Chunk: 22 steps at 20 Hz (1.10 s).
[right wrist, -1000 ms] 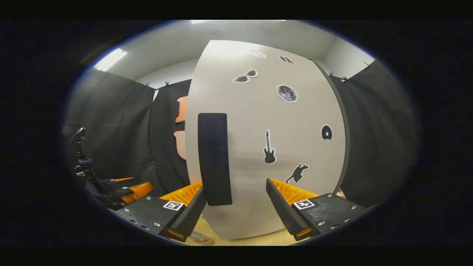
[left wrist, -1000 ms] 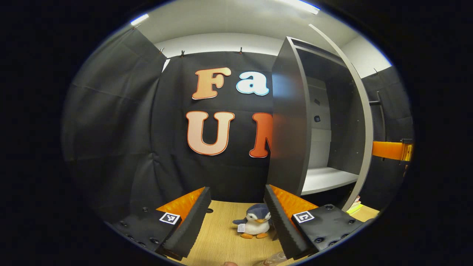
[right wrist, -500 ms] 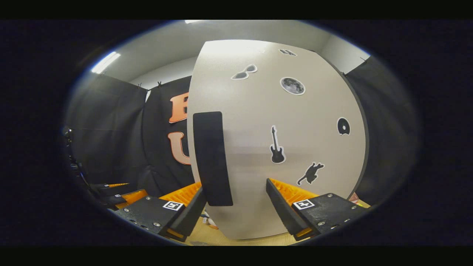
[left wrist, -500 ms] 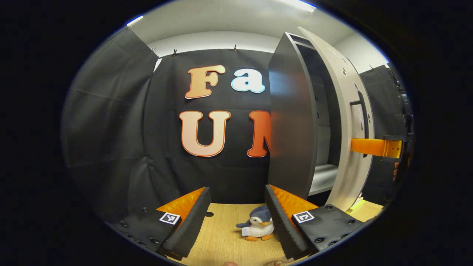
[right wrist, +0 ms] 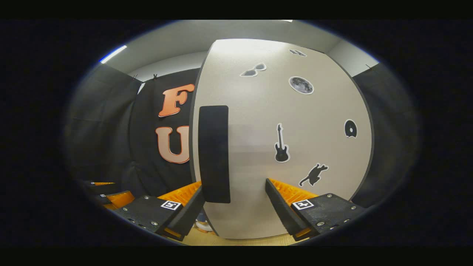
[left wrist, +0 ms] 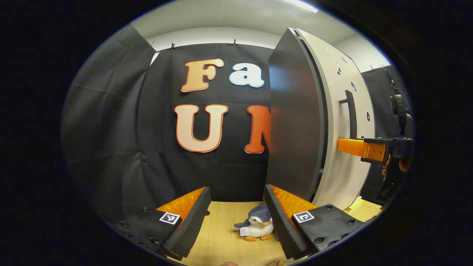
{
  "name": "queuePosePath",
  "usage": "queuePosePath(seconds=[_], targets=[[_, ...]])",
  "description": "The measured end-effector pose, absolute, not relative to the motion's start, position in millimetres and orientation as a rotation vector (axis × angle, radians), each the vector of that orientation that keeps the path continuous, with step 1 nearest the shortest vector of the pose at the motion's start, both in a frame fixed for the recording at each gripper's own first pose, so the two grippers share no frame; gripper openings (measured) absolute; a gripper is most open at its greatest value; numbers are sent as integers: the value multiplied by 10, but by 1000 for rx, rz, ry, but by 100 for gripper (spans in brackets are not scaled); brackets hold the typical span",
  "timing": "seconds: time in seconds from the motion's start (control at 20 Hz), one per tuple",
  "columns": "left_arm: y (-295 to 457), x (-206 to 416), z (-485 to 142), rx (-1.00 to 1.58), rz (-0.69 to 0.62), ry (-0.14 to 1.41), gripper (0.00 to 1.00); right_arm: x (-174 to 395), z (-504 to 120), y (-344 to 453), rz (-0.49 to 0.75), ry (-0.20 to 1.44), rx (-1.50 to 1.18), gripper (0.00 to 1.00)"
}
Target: Open the cabinet door with the right hand, grasp the bottle in the cabinet with the left hand and place it on the coaster, then close the cabinet door with the right hand.
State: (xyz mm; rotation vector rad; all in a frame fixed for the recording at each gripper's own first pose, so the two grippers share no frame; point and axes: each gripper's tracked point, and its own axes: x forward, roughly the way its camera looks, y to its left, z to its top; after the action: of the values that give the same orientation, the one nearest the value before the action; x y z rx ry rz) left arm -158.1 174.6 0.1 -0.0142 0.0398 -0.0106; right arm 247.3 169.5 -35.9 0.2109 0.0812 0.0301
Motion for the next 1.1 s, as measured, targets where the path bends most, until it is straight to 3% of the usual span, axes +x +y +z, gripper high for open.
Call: queuePosePath(seconds=[0.55, 1.1], targets=[[1905, -1513, 18, -24, -5, 31, 96, 2542, -427, 1696, -12, 96, 208, 95], [1714, -1763, 175, -35, 72, 10, 95, 2178, -369, 1715, 108, 96, 271, 95]])
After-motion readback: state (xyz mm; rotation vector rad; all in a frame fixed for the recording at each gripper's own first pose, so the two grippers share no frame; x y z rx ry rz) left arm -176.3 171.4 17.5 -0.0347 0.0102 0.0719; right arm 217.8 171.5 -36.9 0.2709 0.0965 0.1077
